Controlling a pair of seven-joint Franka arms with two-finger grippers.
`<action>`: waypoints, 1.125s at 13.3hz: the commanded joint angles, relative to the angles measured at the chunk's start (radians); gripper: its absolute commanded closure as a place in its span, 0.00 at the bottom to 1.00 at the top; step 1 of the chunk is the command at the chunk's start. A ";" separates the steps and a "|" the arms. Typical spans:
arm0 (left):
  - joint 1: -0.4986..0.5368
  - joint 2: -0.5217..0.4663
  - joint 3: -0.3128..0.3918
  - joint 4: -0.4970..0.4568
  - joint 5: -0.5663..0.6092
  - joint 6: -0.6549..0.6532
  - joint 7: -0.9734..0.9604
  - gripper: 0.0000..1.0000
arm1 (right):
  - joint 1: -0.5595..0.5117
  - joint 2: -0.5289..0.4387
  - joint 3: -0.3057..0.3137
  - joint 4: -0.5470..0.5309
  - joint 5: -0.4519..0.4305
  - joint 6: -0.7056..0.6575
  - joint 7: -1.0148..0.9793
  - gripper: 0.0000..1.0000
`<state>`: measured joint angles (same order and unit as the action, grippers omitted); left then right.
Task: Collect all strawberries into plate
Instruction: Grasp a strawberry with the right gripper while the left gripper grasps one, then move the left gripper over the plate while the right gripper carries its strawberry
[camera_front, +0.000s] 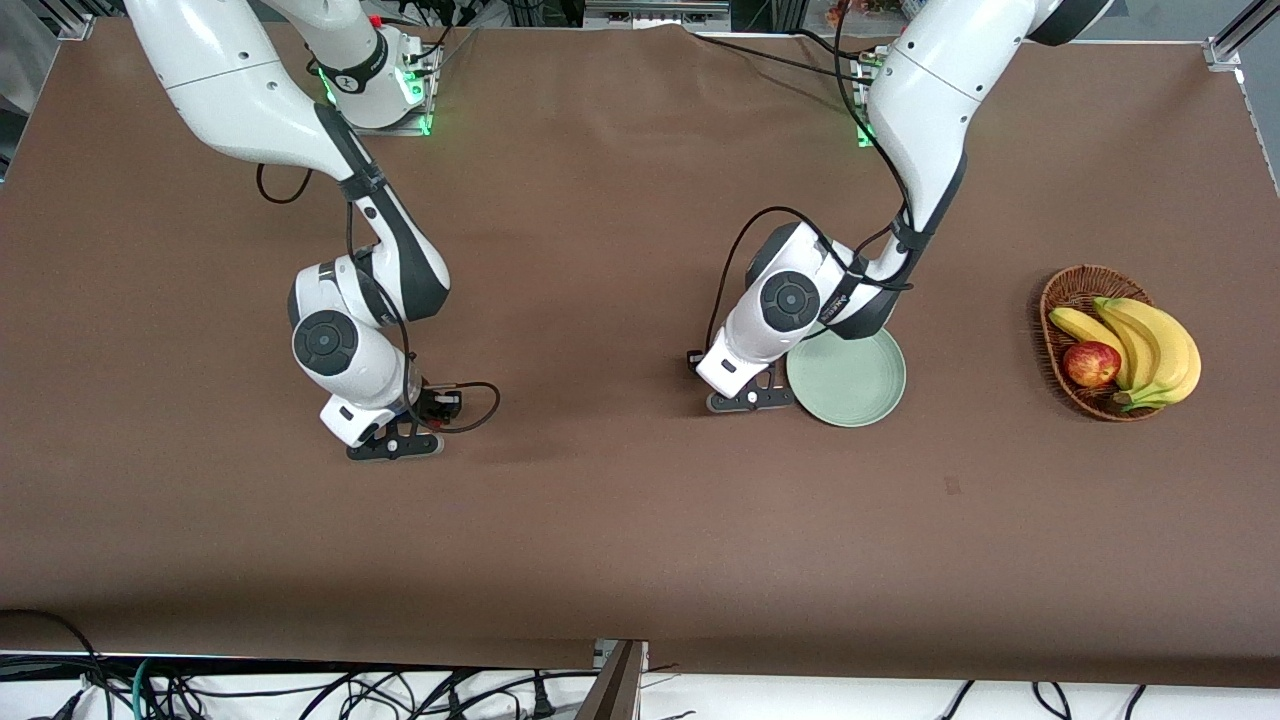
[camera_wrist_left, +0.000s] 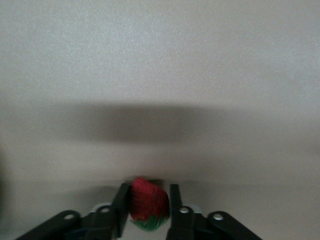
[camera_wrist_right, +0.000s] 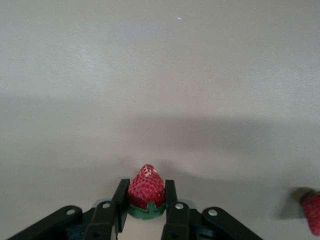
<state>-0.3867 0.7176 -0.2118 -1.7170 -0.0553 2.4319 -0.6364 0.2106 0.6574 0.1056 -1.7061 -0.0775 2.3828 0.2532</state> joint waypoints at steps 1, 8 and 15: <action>-0.006 -0.035 0.014 0.010 0.006 -0.081 -0.014 0.90 | 0.024 -0.007 0.003 0.028 0.021 -0.045 0.059 0.92; 0.185 -0.216 0.014 0.020 0.029 -0.384 0.460 0.87 | 0.148 0.019 0.005 0.118 0.126 -0.071 0.273 0.92; 0.405 -0.126 0.008 0.011 0.011 -0.398 1.179 0.80 | 0.381 0.215 0.015 0.411 0.278 0.040 0.666 0.91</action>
<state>-0.0018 0.5536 -0.1848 -1.7039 -0.0379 2.0245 0.4399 0.5333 0.7716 0.1186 -1.4340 0.1679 2.3770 0.8153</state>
